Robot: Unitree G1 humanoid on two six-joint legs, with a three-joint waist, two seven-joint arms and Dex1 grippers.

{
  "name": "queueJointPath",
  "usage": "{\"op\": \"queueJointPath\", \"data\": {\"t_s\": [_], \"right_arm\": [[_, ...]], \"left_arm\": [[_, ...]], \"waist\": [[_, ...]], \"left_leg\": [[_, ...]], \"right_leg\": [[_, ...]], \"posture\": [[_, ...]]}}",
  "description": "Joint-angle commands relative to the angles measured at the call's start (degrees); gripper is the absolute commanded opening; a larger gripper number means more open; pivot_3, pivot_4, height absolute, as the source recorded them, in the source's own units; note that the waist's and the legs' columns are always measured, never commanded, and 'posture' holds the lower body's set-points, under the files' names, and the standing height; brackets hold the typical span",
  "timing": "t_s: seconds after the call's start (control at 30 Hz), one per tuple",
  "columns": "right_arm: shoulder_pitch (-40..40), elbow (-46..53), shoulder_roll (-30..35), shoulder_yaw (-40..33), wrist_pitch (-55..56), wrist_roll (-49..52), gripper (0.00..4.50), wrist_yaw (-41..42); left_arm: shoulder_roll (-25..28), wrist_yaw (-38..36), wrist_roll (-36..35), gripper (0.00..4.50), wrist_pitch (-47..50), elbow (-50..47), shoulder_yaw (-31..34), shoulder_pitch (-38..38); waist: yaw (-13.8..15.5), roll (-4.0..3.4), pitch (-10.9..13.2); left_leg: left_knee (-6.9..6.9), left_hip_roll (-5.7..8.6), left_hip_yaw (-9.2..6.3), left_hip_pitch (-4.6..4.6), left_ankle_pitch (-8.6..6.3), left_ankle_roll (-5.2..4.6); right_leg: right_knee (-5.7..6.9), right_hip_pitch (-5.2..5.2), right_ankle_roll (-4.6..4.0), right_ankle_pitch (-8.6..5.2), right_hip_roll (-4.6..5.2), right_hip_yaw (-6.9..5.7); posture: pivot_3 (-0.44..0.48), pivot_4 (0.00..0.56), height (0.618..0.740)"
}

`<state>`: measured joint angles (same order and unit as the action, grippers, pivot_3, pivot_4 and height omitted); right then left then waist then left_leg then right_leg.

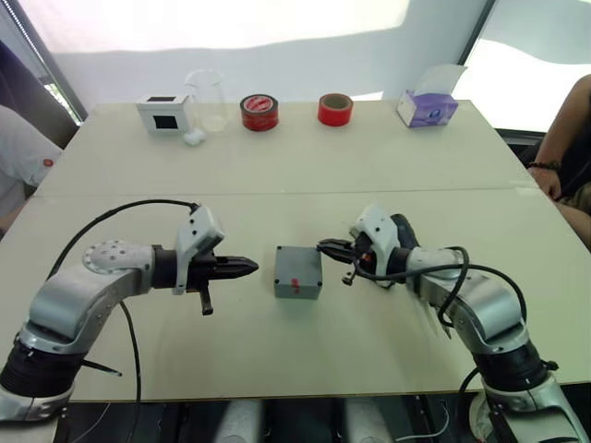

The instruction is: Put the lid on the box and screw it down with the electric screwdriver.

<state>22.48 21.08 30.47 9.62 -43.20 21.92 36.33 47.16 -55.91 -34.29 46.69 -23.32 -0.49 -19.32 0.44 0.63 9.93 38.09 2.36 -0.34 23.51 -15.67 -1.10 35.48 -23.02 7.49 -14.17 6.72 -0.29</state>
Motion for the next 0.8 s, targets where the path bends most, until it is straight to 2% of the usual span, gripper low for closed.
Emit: {"op": "queueJointPath", "data": {"t_s": [0.03, 0.1, 0.17, 0.3, 0.33, 0.43, 0.57, 0.7, 0.8], "right_arm": [[0.7, 0.5, -0.1, -0.4, 0.5, -0.3, 1.14, 0.3], [0.6, 0.6, 0.0, -0.5, 0.4, -0.3, 1.78, 0.5], [0.5, 0.8, 0.1, -0.7, 0.2, -0.2, 2.66, 0.6], [0.5, 1.6, 0.4, -1.7, -0.6, 0.5, 4.14, 0.6], [0.6, 2.1, 0.5, -2.7, -1.4, 1.3, 4.38, 0.6], [1.2, 3.1, -0.3, -6.0, -4.3, 3.5, 4.38, -1.1], [4.2, 4.1, -2.1, -13.2, -18.3, 11.1, 4.38, -5.1], [8.5, 3.9, -6.2, -17.9, -28.7, 17.2, 4.38, -8.9], [10.7, 4.7, -5.9, -17.5, -26.7, 15.6, 4.38, -10.7]], "left_arm": [[0.3, -0.3, 0.0, 0.0, -1.0, -0.4, 0.3, -1.0], [0.3, -0.3, 0.1, 0.0, -1.1, -0.4, 0.2, -0.9], [0.3, -0.2, 0.0, 0.0, -1.1, -0.4, 0.2, -0.8], [-0.2, 0.2, 0.3, 0.0, -1.7, -0.2, 0.2, -1.1], [-1.1, 1.5, 1.2, 0.0, -2.6, 0.2, 0.2, -1.5], [-4.1, 6.6, 5.1, 0.0, -6.9, 1.7, 0.8, -2.9], [-7.0, 10.2, 7.0, 0.0, -9.7, 2.0, 1.6, -4.3], [-6.1, 6.6, 2.0, 0.0, -5.6, 3.8, 2.7, -5.8], [-4.6, 2.1, -3.2, 0.0, -2.0, 4.9, 4.2, -7.0]], "waist": [[0.0, 0.0, 0.0], [0.0, 0.0, 0.0], [0.0, 0.0, 0.0], [0.0, 0.0, 0.0], [0.0, 0.0, 0.0], [0.3, 0.0, 0.0], [0.2, 0.0, 0.0], [-0.1, 0.0, 0.0], [-0.3, -0.02, 0.0]], "left_leg": [[0.0, 0.0, 0.0, 0.0, 0.0, 0.0], [0.0, 0.0, 0.0, 0.0, 0.0, 0.0], [0.0, 0.0, 0.0, 0.0, 0.0, 0.0], [0.0, 0.0, 0.0, 0.0, 0.0, 0.0], [0.0, 0.0, 0.0, 0.0, 0.0, 0.0], [0.0, 0.0, 0.0, 0.0, 0.0, 0.0], [0.0, 0.01, 0.0, 0.0, 0.0, 0.0], [-0.04, -0.02, 0.0, 0.0, 0.03, 0.05], [-0.07, -0.02, 0.01, 0.01, 0.03, 0.05]], "right_leg": [[0.0, 0.0, 0.0, 0.0, 0.0, 0.0], [0.0, 0.0, 0.0, 0.0, 0.0, 0.0], [0.0, 0.0, 0.0, 0.0, 0.0, 0.0], [0.0, 0.0, 0.0, 0.0, 0.0, 0.0], [0.0, 0.0, 0.0, 0.0, 0.0, 0.0], [0.0, 0.01, 0.0, 0.0, 0.0, -0.01], [0.01, 0.0, 0.0, 0.01, 0.02, 0.01], [0.04, -0.06, -0.01, 0.01, 0.01, 0.02], [0.09, -0.12, -0.01, 0.0, 0.0, 0.02]], "posture": [[0.0, 0.15, 0.74], [0.0, 0.15, 0.74], [0.0, 0.15, 0.74], [0.0, 0.15, 0.74], [0.0, 0.15, 0.74], [0.0, 0.15, 0.74], [0.0, 0.15, 0.74], [0.0, 0.15, 0.74], [0.0, 0.15, 0.74]]}}
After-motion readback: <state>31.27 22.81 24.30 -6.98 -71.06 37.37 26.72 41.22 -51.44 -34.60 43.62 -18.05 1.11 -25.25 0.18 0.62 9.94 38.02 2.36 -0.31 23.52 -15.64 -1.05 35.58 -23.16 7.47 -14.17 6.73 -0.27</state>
